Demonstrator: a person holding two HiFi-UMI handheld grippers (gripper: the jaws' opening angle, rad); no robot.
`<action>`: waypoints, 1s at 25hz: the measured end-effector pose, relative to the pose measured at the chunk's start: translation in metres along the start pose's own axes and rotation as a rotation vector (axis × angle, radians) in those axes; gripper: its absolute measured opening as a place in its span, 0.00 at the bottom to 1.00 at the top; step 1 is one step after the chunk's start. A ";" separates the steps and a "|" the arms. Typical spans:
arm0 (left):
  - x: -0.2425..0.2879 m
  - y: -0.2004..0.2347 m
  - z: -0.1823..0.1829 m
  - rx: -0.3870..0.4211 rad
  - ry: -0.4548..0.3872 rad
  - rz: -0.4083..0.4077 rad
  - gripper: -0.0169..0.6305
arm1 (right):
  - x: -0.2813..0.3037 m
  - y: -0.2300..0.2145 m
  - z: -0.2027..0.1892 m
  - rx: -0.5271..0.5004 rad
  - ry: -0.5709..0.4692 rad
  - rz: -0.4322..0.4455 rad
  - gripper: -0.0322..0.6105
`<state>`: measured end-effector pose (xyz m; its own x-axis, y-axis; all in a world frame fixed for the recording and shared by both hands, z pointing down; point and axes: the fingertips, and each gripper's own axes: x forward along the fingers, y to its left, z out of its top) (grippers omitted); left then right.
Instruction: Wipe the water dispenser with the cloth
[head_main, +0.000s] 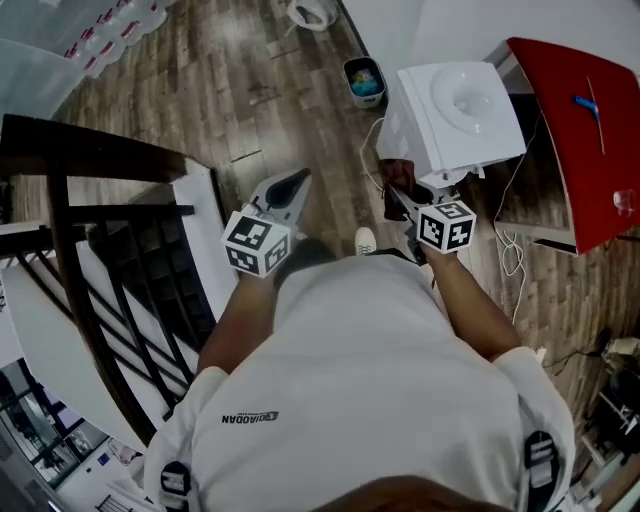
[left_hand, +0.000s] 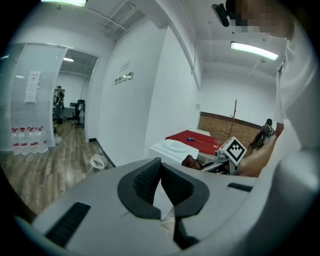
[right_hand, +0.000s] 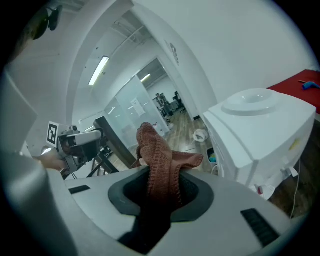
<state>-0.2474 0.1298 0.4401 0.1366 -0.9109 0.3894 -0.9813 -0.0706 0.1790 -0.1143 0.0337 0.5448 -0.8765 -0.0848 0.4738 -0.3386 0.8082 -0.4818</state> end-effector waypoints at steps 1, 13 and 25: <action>0.011 0.002 0.003 0.009 0.007 -0.030 0.02 | -0.002 -0.005 0.001 0.017 -0.015 -0.028 0.18; 0.100 0.040 0.038 0.170 0.083 -0.459 0.02 | 0.002 -0.042 0.018 -0.123 -0.007 -0.537 0.18; 0.108 0.086 0.016 0.196 0.133 -0.669 0.02 | 0.026 -0.073 0.051 -0.542 0.329 -0.979 0.18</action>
<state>-0.3190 0.0184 0.4831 0.7214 -0.5900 0.3625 -0.6859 -0.6808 0.2569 -0.1298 -0.0575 0.5551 -0.1637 -0.7192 0.6753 -0.5606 0.6310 0.5362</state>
